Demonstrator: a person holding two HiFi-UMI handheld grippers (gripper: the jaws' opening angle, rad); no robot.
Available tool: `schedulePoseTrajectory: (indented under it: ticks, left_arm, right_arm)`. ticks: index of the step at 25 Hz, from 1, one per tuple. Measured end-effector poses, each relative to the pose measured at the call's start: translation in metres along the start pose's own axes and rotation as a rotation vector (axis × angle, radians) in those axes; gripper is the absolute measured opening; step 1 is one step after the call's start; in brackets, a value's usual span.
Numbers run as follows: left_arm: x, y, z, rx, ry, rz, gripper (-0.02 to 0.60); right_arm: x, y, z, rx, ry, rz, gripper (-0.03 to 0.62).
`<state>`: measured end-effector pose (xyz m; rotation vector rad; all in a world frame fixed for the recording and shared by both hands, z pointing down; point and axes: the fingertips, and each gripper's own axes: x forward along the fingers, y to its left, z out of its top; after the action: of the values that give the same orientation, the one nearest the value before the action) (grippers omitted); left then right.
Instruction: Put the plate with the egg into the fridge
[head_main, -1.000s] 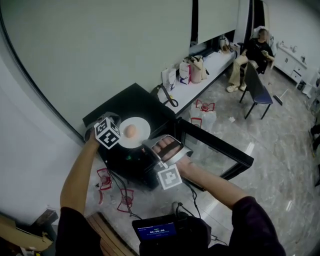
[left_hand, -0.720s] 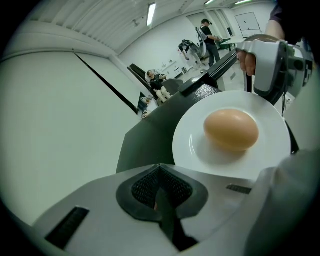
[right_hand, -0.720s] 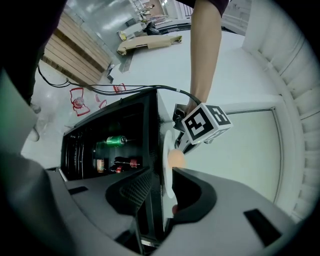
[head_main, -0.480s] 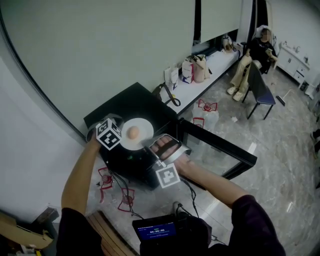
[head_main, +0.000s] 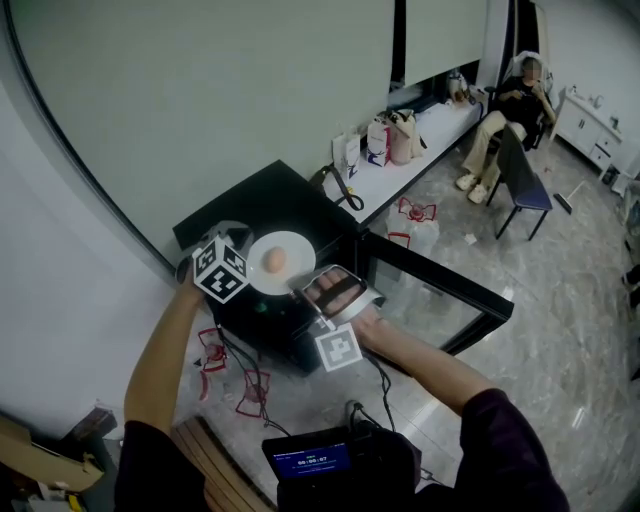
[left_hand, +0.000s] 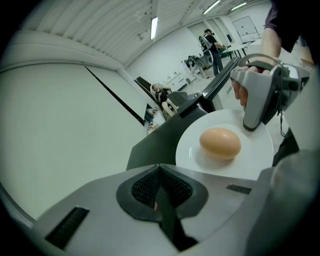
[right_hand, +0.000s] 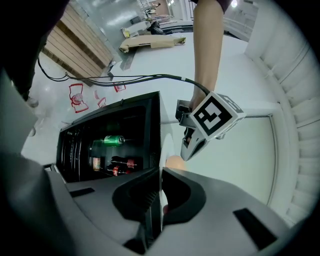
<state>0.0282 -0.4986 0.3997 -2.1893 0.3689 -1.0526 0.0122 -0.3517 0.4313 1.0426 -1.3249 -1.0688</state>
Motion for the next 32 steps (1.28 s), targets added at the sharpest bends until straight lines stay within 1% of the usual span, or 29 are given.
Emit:
schedulePoseTrajectory:
  ticks: [4,7,11,14,16,19,22,26,27,29,32]
  left_arm:
    - [-0.039,0.001,0.018,-0.057,-0.104,0.078,0.009]
    - [-0.073,-0.008,0.024,-0.139,-0.177,0.12,0.009]
    - [-0.122,-0.027,0.028,-0.275,-0.283,0.178,0.009]
    - [-0.163,-0.051,0.029,-0.408,-0.371,0.207,0.009]
    - [-0.185,-0.072,0.029,-0.489,-0.408,0.213,0.009]
    - [-0.202,-0.111,0.026,-0.579,-0.431,0.206,0.009]
    - [-0.209,-0.15,0.022,-0.653,-0.431,0.204,0.009]
    - [-0.213,-0.187,0.025,-0.747,-0.439,0.212,0.009]
    - [-0.214,-0.193,0.029,-0.763,-0.446,0.22,0.009]
    - [-0.215,-0.204,0.038,-0.77,-0.454,0.258,0.009]
    - [-0.206,-0.223,0.044,-0.794,-0.44,0.316,0.009]
  right_arm:
    - [-0.014,-0.001,0.007,-0.005,0.008,-0.033,0.02]
    - [-0.03,0.0,0.012,0.015,0.016,-0.045,0.02]
    - [-0.061,0.005,0.013,0.028,0.046,-0.063,0.02]
    - [-0.086,0.018,0.02,0.021,0.059,-0.062,0.02]
    - [-0.102,0.028,0.027,0.01,0.057,-0.057,0.02]
    - [-0.124,0.047,0.034,-0.006,0.04,-0.051,0.02]
    - [-0.138,0.067,0.038,-0.015,0.023,-0.044,0.02]
    - [-0.146,0.09,0.034,-0.008,-0.01,-0.029,0.02]
    - [-0.147,0.096,0.033,-0.006,-0.022,-0.023,0.02]
    - [-0.149,0.108,0.028,-0.008,-0.047,-0.007,0.02]
    - [-0.147,0.126,0.018,-0.004,-0.083,0.004,0.02]
